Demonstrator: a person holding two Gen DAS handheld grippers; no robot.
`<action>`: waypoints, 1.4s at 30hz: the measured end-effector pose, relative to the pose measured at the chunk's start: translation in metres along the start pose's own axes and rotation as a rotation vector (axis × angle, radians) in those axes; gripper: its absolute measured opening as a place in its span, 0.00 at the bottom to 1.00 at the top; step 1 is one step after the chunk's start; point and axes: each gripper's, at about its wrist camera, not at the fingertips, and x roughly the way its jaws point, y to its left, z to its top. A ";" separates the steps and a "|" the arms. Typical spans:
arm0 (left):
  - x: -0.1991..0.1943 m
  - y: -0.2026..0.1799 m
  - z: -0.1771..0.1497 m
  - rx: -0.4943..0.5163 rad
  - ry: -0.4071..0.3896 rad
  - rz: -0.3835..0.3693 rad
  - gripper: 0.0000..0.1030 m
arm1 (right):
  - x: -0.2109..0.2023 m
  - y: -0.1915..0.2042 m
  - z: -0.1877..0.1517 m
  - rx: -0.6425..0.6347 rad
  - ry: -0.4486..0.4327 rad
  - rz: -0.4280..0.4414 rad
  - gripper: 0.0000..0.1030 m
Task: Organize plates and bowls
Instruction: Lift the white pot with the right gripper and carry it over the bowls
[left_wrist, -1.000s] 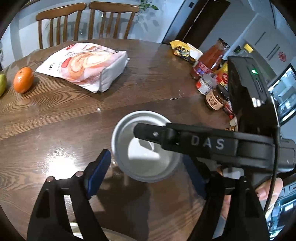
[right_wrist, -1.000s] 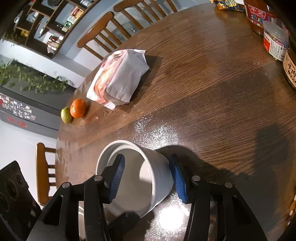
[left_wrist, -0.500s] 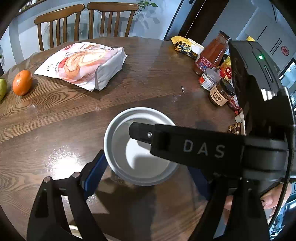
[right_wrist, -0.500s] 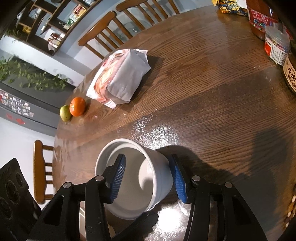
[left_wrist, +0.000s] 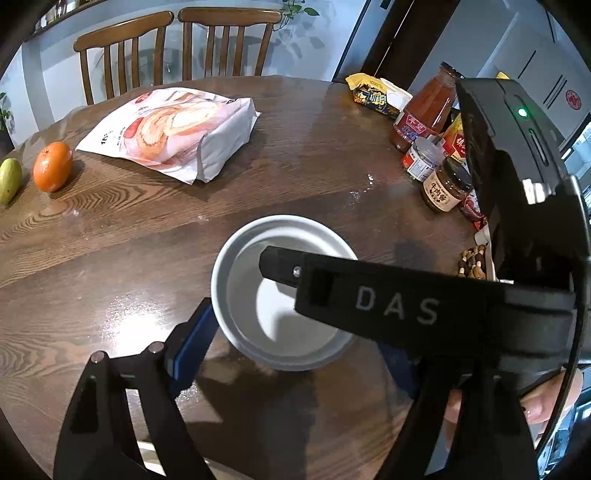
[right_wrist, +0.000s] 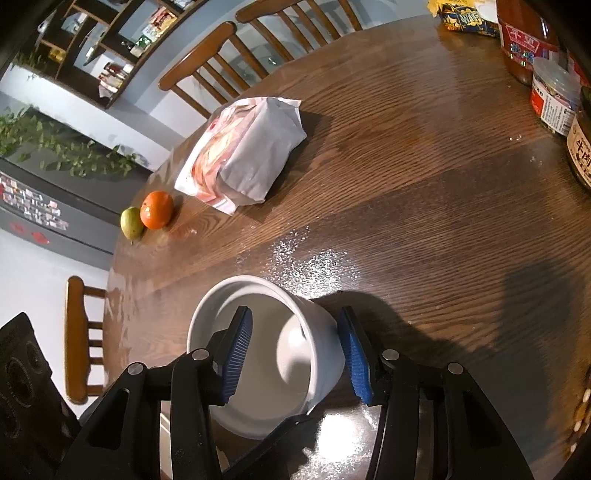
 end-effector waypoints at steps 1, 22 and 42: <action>-0.002 0.000 0.000 -0.002 -0.001 -0.001 0.78 | -0.001 0.001 0.000 -0.004 -0.003 -0.004 0.50; -0.029 0.002 -0.005 0.012 -0.041 0.026 0.75 | -0.013 0.023 -0.004 -0.050 -0.028 -0.004 0.49; -0.064 -0.001 -0.011 0.027 -0.112 0.051 0.75 | -0.037 0.048 -0.012 -0.103 -0.085 0.021 0.49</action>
